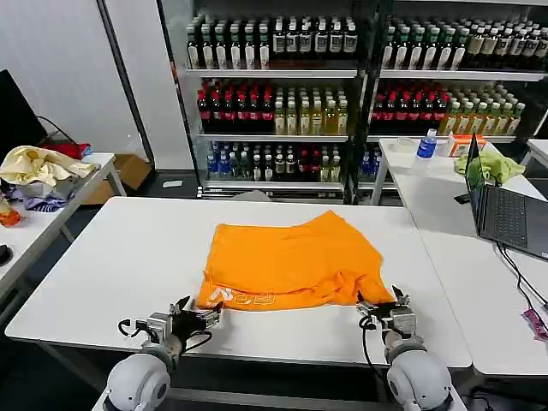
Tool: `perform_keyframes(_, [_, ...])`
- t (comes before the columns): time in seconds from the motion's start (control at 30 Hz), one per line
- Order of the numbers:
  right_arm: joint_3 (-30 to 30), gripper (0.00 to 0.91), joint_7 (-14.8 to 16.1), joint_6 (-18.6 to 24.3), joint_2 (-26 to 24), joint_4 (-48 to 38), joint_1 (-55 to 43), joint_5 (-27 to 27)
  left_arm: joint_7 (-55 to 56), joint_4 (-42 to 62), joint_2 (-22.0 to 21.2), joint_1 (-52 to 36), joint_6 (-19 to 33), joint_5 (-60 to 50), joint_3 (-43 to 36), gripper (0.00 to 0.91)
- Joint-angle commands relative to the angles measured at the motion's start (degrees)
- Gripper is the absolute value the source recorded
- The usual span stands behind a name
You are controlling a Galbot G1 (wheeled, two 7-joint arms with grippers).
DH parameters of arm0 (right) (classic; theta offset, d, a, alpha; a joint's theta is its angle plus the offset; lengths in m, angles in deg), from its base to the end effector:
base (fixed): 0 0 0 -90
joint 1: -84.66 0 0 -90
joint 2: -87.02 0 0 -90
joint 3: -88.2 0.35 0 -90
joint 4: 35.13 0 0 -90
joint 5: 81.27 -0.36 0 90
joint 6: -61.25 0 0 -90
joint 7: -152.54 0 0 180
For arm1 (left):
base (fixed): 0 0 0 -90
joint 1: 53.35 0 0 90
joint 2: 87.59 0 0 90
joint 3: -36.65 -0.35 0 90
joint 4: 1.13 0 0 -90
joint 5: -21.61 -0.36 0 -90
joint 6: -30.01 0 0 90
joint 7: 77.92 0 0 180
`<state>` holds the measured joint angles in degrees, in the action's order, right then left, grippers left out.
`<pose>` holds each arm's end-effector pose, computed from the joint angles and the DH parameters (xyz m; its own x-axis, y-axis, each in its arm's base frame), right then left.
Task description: Fold and organize the clothes.
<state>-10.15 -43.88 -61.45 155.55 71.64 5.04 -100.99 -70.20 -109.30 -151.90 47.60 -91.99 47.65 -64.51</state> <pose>0.2909 -0.0435 -0.3048 -0.8713 0.0760 0.4848 0.0112 0.9908 -0.1351 0.2833 0.0434 -0.3023 -0.8420 0.1602 0.5152 0.1902 0.9817 0.0056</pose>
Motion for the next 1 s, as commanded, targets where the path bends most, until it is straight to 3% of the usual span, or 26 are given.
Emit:
perform_keyframes(0.03, [1.36, 0.000, -0.74, -0.35, 0.18, -3.37, 0.17, -5.81, 0.01, 1.08, -0.61, 0.31, 0.21, 0.10, -0.03, 0.010])
perform_keyframes(0.57, [0.35, 0.000, -0.66, -0.02, 0.40, -1.96, 1.17, -5.85, -0.18, 0.96, -0.74, 1.10, 0.46, 0.81, 0.38, 0.010])
perform_keyframes(1.0, [2.64, 0.000, -0.44, -0.02, 0.61, 6.20, 8.47, -3.87, -0.38, -4.62, -0.21, 8.16, 1.17, 0.82, 3.01, 0.010])
